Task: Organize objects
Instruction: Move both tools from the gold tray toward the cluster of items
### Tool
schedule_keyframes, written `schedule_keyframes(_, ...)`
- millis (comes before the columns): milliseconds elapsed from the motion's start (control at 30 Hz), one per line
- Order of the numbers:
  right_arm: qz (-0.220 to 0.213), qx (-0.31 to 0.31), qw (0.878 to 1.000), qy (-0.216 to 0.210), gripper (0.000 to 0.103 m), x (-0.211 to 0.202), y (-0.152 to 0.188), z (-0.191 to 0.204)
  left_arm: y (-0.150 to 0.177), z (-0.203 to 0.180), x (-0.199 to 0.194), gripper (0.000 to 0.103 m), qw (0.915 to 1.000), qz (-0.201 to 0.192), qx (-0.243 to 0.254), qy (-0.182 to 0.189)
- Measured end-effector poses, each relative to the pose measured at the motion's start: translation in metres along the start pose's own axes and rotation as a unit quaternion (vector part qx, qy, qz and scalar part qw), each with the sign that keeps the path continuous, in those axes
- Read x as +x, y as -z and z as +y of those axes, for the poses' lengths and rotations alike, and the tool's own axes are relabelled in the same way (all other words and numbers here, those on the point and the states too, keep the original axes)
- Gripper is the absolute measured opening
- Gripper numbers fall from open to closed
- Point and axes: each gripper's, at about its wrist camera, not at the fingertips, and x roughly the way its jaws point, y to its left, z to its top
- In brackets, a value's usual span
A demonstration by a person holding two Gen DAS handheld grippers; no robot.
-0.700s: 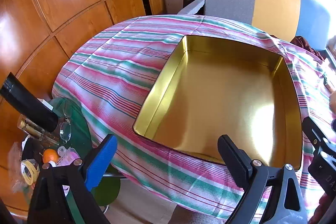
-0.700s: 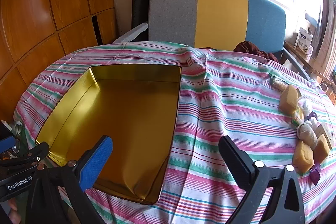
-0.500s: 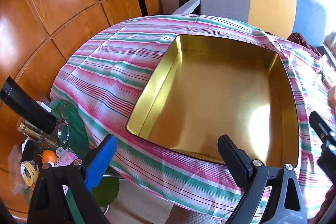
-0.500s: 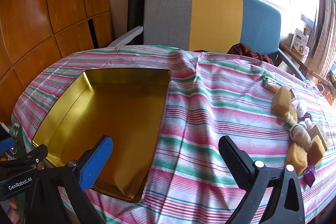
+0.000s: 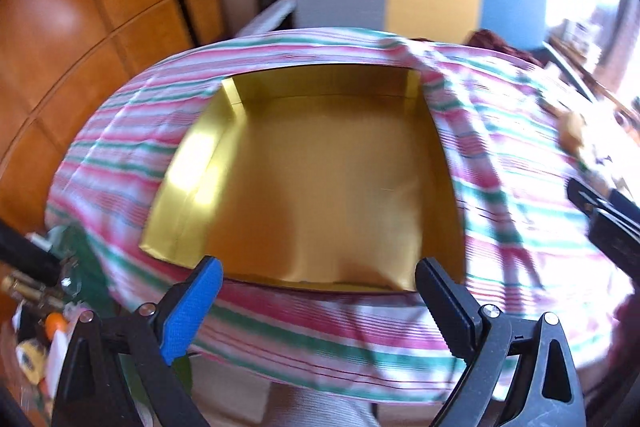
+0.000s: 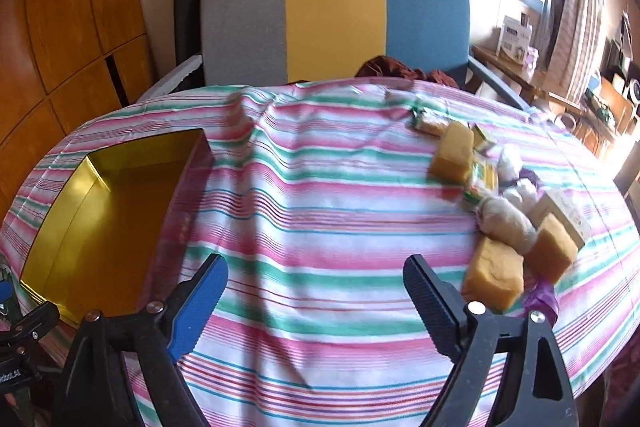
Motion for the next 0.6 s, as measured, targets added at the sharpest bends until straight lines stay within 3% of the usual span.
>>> schedule_keyframes(200,-0.005,0.043,0.998,0.041,0.089,-0.005,0.03,-0.064,0.008,-0.042,-0.007,0.102,0.9956,-0.001,0.024,0.091)
schedule_keyframes(433,-0.007,0.145,0.984,0.1,0.082,-0.004,0.055,-0.174,0.014,-0.079,-0.01,0.102,0.9888,0.017,0.044,0.142)
schedule_keyframes(600,0.015,0.111,0.99,0.082,0.075,0.011,0.057,-0.214,0.018,-0.108,-0.014,0.102,0.9845,0.018,0.08,0.155)
